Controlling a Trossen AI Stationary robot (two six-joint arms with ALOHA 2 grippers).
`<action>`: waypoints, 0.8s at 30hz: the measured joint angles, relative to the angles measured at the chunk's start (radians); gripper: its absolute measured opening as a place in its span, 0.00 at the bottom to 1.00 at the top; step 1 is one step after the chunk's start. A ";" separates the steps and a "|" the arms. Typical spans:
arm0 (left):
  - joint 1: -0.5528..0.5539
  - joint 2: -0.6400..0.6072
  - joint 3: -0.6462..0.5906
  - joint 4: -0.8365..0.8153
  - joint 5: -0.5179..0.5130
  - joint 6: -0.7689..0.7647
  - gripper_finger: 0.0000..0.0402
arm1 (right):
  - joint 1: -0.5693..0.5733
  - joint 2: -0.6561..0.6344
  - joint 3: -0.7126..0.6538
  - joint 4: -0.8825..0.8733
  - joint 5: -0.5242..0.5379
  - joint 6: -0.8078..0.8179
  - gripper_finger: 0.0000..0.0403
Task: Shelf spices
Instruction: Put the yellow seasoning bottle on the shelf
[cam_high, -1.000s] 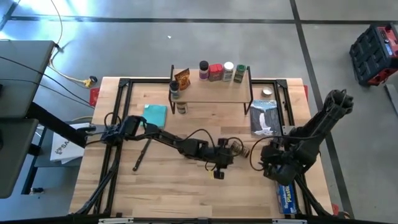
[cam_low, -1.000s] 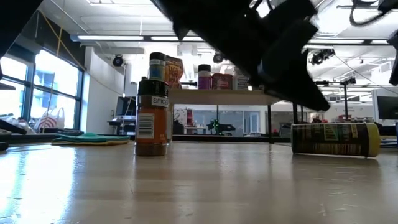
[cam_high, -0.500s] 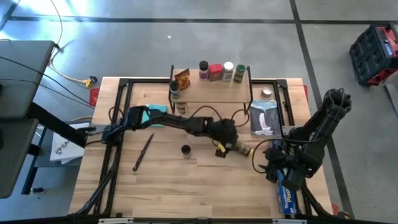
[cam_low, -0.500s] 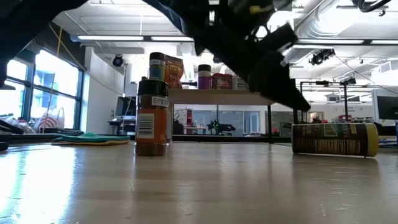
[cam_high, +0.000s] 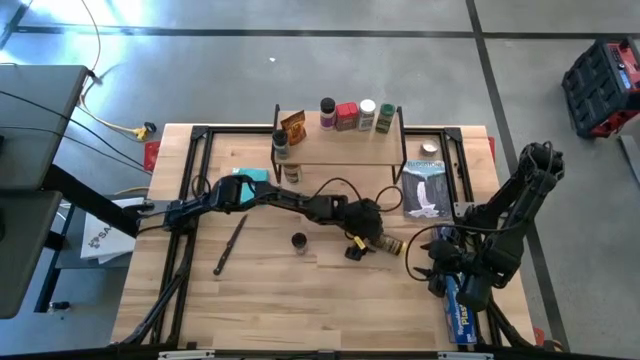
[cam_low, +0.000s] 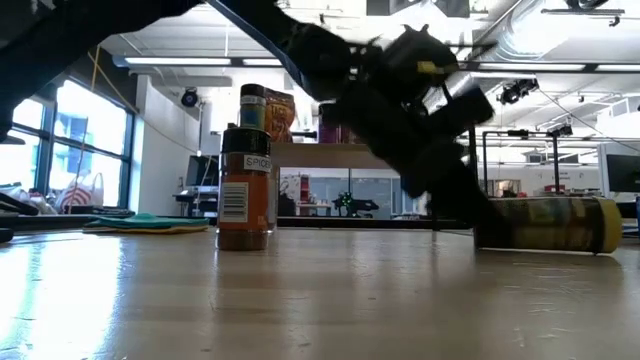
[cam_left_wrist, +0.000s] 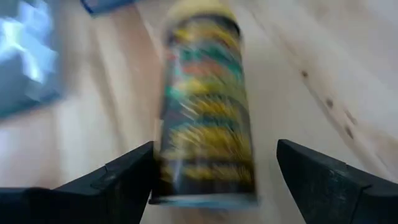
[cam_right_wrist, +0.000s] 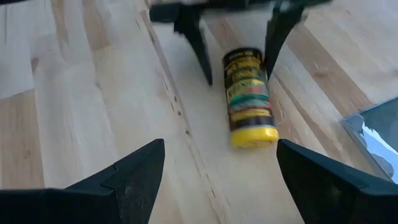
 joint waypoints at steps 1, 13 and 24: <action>-0.004 0.011 0.004 -0.003 0.001 0.000 0.81 | 0.000 0.000 0.000 0.003 0.004 0.000 0.76; -0.032 0.006 0.006 0.005 0.002 -0.089 0.56 | 0.005 0.001 0.000 0.045 0.071 -0.009 0.76; -0.101 -0.007 0.006 -0.045 -0.099 -0.170 0.55 | 0.047 0.001 0.000 0.047 0.148 0.000 0.76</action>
